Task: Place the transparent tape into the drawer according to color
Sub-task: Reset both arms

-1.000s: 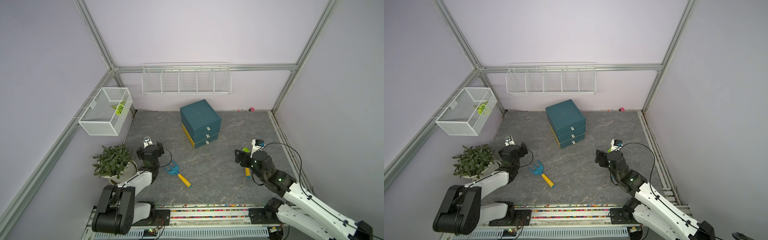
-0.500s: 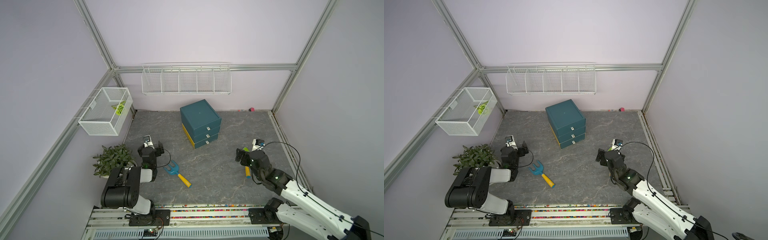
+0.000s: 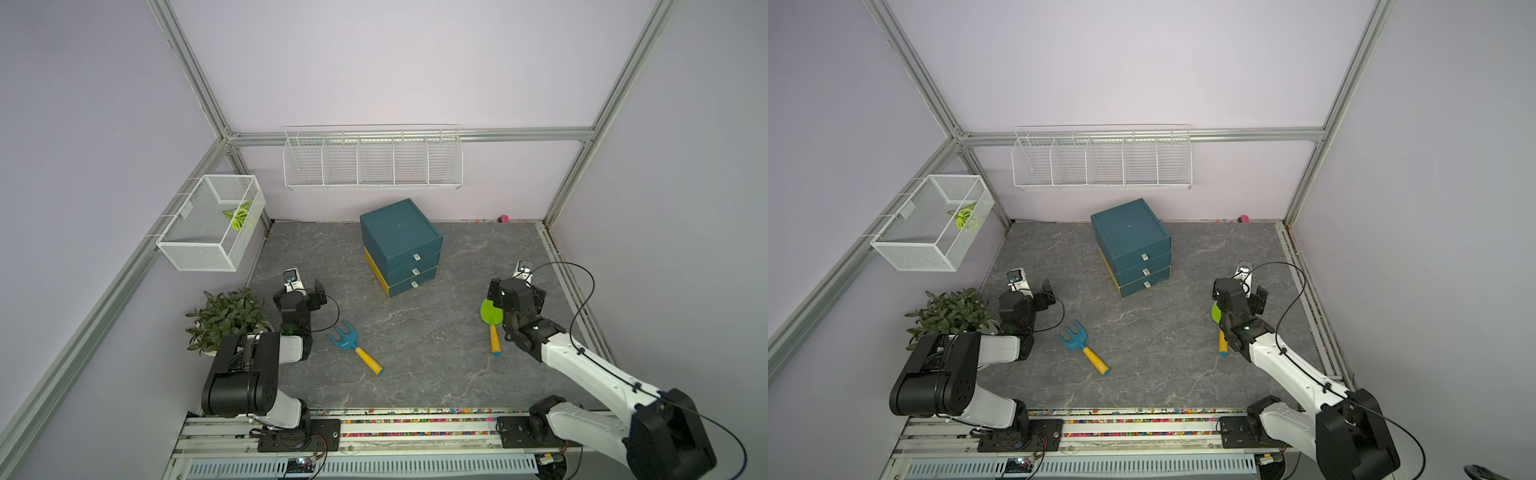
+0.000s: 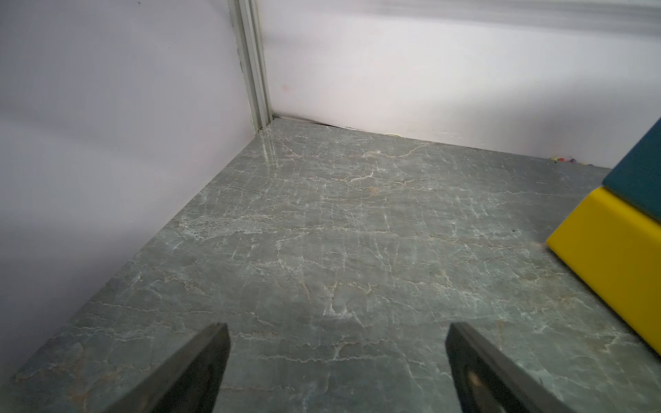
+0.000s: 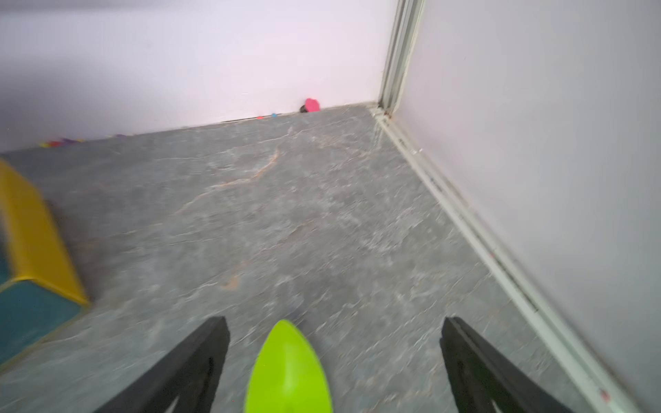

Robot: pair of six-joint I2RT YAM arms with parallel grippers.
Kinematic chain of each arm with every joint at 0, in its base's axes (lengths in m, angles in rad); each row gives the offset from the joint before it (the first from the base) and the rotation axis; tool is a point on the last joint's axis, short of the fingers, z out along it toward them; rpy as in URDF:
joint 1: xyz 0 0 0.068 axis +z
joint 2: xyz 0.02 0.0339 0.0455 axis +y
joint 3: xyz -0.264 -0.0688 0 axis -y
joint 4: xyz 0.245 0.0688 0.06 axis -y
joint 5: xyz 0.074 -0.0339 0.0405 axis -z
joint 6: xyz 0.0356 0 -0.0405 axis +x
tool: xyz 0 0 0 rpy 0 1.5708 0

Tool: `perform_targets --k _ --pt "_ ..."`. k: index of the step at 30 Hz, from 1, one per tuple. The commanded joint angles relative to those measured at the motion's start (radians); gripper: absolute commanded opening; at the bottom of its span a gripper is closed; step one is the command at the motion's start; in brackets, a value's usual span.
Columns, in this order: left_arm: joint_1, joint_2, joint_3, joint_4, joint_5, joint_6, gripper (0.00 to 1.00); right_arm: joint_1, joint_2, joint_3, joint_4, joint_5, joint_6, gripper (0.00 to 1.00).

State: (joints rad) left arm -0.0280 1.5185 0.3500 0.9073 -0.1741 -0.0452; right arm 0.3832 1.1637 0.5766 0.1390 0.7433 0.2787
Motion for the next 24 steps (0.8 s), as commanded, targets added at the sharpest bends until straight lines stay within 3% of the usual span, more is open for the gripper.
perform_targets --k 1,8,13,19,24 --pt "0.003 -0.003 0.018 -0.004 0.014 -0.010 1.00 -0.055 0.109 -0.034 0.257 0.081 -0.221 0.98" --pt "0.002 -0.003 0.018 -0.003 0.012 -0.010 1.00 -0.147 0.298 -0.111 0.602 -0.036 -0.296 0.98" --pt "0.002 -0.003 0.018 -0.004 0.012 -0.010 1.00 -0.205 0.359 -0.122 0.634 -0.159 -0.254 0.98" --pt "0.002 -0.003 0.018 -0.004 0.012 -0.010 1.00 -0.259 0.358 -0.046 0.454 -0.310 -0.221 0.98" --pt "0.002 -0.003 0.018 -0.004 0.012 -0.010 1.00 -0.265 0.337 -0.126 0.574 -0.321 -0.216 0.99"
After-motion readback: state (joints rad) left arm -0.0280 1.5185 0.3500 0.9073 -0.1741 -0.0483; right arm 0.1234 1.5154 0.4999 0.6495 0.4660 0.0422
